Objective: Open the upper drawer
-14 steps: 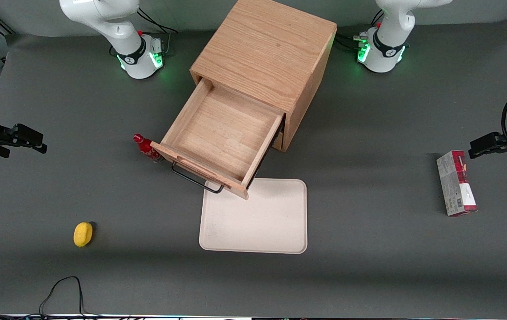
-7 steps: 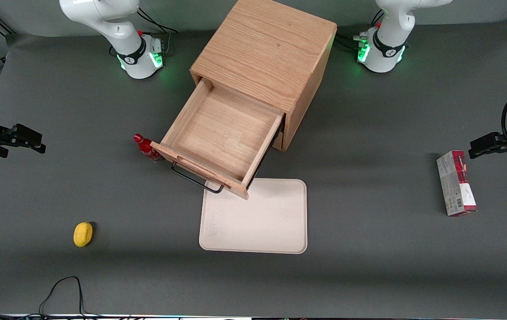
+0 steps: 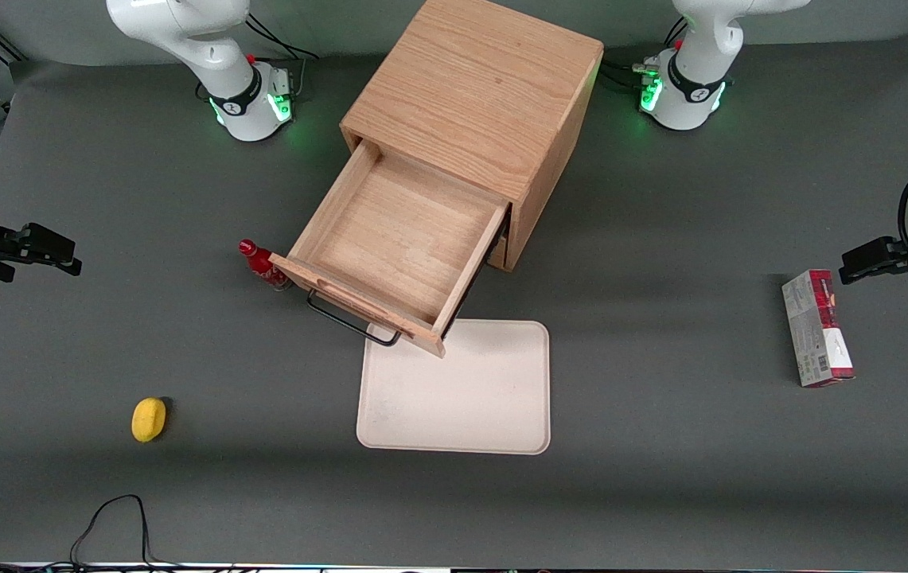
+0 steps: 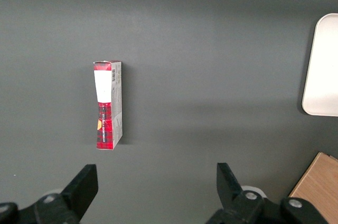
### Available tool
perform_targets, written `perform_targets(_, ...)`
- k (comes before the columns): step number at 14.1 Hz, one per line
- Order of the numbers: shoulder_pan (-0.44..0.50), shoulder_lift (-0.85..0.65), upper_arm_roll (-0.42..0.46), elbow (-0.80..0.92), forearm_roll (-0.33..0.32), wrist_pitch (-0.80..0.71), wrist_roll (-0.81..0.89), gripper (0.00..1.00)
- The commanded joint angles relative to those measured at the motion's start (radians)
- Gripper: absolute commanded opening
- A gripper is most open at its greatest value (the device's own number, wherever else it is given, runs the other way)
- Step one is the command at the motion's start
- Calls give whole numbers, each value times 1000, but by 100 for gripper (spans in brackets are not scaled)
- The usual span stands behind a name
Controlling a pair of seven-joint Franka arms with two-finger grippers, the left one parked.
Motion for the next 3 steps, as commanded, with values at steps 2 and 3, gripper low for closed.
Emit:
perform_targets(2, -10, -4, 8, -1, -15, 0, 26, 100)
perform_targets(3, -6, -4, 8, -1, -15, 0, 26, 100)
